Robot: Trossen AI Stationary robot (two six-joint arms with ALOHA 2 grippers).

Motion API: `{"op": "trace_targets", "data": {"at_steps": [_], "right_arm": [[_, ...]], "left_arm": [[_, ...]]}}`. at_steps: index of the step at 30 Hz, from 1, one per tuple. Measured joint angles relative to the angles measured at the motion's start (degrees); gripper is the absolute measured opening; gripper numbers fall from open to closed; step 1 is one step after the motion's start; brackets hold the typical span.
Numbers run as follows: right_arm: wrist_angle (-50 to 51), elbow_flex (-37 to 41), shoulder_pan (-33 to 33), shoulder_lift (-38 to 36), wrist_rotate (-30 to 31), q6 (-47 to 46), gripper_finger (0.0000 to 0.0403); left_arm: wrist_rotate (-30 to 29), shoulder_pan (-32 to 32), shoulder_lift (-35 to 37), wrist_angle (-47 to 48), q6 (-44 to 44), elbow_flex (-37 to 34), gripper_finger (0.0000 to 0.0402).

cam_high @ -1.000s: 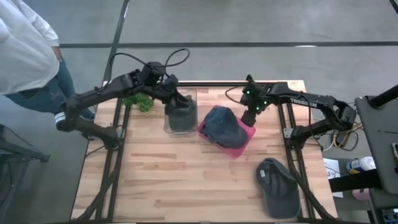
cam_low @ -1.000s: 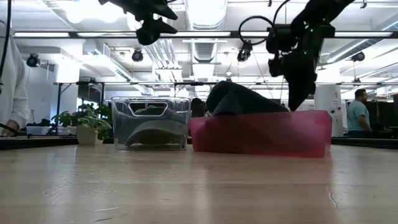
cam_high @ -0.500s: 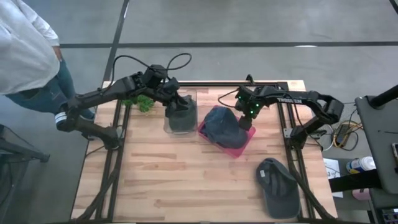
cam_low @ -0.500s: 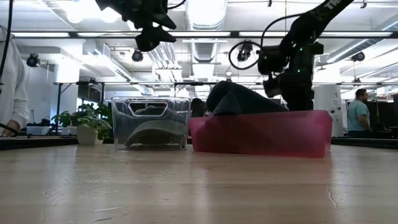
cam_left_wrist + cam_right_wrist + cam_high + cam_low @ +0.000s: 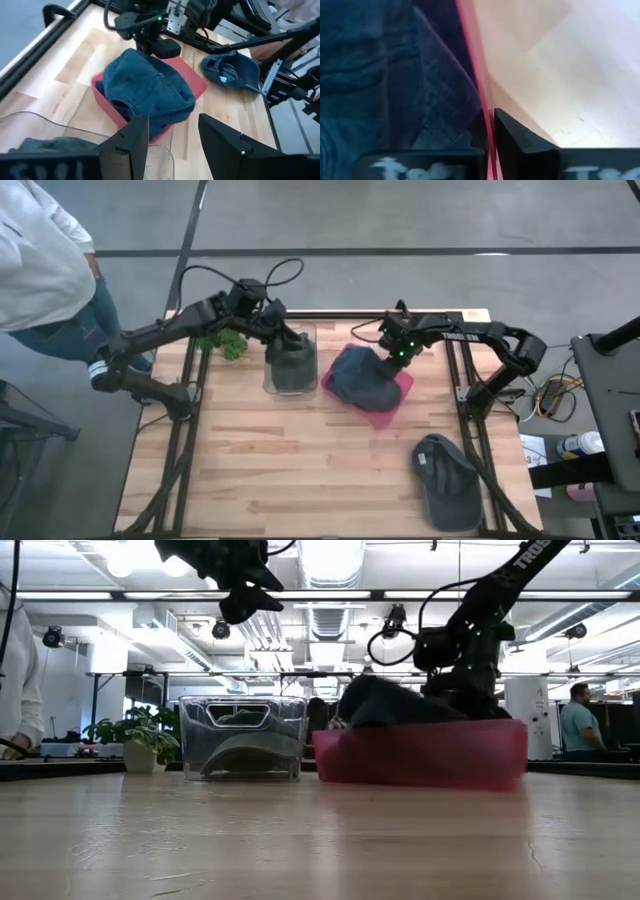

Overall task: Pick & Place hat
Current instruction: Adjust the red bin on the table, then put the blue cap into the red bin

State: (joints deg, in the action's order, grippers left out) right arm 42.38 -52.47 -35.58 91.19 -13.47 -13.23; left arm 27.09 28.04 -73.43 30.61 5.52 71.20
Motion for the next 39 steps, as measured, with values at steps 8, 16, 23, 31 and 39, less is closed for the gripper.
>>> {"op": "trace_targets", "data": {"at_steps": [8, 16, 23, 31, 39], "right_arm": [[-4.0, 0.0, -2.5, -2.0, 2.1, -16.3, 0.001], [-6.8, 0.0, -1.5, -1.7, 0.5, -25.2, 0.0011], [-8.9, -0.3, -0.8, -2.0, -0.7, -27.2, 0.0058], [-6.0, -0.3, -0.5, -9.9, -1.7, -13.6, 0.0159], [6.2, -0.3, 1.6, -24.7, 1.2, -1.3, 0.0202]], "left_arm": [[0.0, 3.7, 0.0, 0.0, -0.9, -0.2, 0.0165], [0.0, 4.5, 0.0, 0.0, -0.5, -0.3, 0.0165], [0.6, 3.3, -0.3, -0.1, 7.8, -0.3, 0.0165], [-9.4, -8.4, -0.3, -5.5, 17.3, -1.6, 0.0165], [-33.5, -27.8, -0.3, -25.0, 28.9, -10.8, 0.0165]]}}
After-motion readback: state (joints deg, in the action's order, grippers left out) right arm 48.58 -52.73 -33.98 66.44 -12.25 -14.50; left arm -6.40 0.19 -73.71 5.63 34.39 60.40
